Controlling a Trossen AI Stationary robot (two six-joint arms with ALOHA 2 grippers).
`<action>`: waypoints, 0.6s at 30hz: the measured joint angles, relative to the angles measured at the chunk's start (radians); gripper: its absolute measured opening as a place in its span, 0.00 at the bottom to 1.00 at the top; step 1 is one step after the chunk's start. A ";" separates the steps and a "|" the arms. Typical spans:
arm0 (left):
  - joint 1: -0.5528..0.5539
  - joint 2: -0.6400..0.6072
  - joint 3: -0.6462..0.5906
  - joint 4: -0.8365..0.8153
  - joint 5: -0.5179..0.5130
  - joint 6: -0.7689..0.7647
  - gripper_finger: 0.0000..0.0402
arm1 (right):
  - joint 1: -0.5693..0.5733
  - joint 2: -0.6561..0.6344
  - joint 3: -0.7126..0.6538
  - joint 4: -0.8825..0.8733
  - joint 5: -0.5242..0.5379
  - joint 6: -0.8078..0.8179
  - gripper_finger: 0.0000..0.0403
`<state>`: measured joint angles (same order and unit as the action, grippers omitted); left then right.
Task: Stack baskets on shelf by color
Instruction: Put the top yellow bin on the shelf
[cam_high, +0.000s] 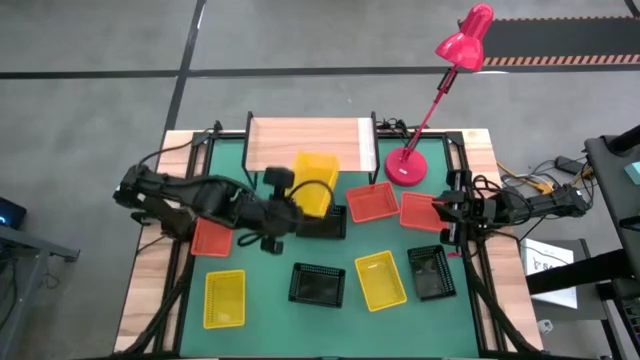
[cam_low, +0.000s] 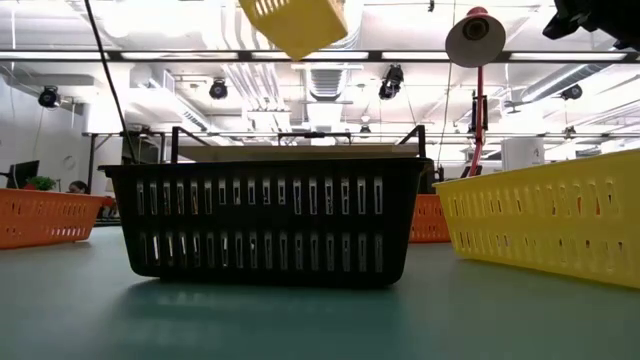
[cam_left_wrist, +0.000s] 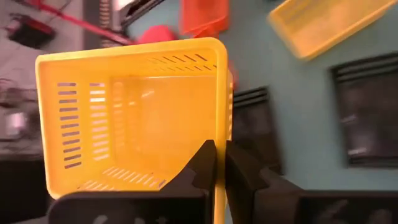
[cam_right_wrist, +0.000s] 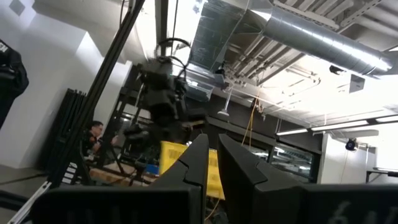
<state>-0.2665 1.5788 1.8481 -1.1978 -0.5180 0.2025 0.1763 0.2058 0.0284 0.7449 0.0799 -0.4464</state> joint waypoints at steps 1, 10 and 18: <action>0.026 -0.001 -0.005 0.000 -0.002 0.020 0.00 | 0.000 0.000 0.000 0.000 0.000 0.000 0.07; 0.293 -0.002 -0.086 -0.079 -0.007 0.045 0.00 | 0.000 0.000 0.000 -0.001 0.000 0.000 0.07; 0.447 -0.012 -0.224 -0.075 0.049 0.071 0.00 | 0.000 0.000 0.000 -0.002 0.000 0.000 0.07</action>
<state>0.1804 1.5673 1.6237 -1.2725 -0.4692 0.2737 0.1763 0.2058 0.0284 0.7429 0.0799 -0.4463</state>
